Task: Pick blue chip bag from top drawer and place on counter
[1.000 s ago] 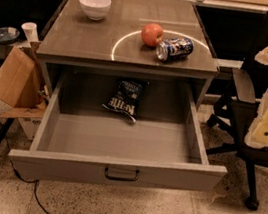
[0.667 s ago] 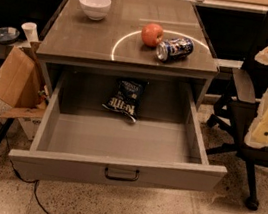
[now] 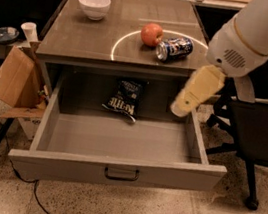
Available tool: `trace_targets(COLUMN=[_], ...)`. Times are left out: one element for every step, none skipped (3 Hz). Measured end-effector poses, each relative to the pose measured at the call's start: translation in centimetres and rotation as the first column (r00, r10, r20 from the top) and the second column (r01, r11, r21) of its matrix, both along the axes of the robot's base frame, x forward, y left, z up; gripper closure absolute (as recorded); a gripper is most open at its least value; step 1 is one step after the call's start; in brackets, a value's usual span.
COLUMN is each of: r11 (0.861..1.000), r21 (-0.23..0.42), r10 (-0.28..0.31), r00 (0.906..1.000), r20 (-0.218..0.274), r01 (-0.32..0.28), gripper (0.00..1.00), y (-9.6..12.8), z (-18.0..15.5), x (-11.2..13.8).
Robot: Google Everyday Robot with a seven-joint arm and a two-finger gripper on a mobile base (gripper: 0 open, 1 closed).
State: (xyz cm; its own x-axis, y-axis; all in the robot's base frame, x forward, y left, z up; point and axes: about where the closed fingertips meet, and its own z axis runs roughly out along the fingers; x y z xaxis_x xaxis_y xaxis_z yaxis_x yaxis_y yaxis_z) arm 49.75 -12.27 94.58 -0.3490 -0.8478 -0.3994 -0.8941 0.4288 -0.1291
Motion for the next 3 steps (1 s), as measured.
trace_targets(r11=[0.981,0.921,0.893], r21=[0.167,0.306,0.323], r10=[-0.085,-0.19,-0.249], r00=[0.993,0.9627,0.9419], r20=[-0.081,-0.193,-0.226], r01=[0.098,0.243,0.313], gripper=[0.0,0.0,0.0], y=[5.9,11.1,11.3], z=[-2.4,-3.8,-3.4], x=[2.6,5.0,5.2])
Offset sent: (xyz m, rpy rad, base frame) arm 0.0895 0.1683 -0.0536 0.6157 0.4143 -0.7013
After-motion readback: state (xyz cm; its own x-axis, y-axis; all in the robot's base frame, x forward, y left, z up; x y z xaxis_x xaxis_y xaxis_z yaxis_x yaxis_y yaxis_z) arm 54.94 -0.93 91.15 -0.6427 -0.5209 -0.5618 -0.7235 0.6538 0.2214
